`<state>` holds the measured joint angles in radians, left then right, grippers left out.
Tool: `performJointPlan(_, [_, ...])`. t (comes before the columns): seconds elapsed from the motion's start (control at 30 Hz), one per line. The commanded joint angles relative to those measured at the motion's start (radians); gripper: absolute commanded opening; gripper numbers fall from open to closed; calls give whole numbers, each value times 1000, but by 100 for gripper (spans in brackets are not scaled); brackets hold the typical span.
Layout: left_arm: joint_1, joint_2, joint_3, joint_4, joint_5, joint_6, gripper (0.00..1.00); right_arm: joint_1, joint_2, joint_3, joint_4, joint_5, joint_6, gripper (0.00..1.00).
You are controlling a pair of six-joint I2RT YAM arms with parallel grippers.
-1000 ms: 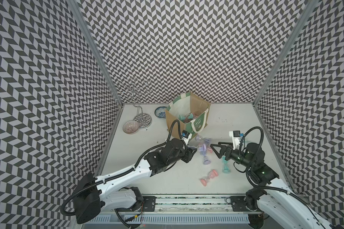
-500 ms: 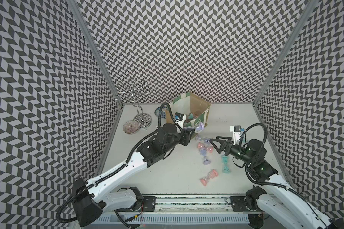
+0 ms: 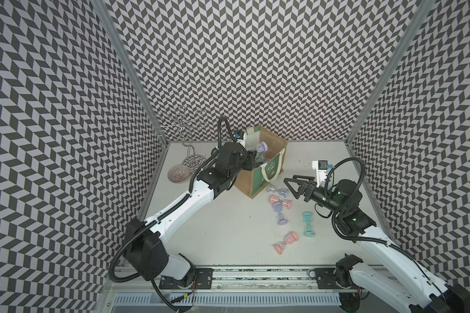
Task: Put the hourglass into the canvas bag
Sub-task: Place the hourglass in the canvas bag.
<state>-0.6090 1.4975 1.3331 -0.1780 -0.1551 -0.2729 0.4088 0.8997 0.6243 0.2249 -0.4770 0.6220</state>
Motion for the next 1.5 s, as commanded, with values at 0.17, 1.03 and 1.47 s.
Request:
performJointPlan(0.17, [66,224,193,11,28,26,20,-6,52,65,21,50,-36,99])
performJointPlan(1.03, [107,708,615,-215,73,76,26,-22,102,71,12,68,-48,99])
performJointPlan(1.47, [106,681,635,-239,62,84,48,-25,85,82,-6,71,-48,99])
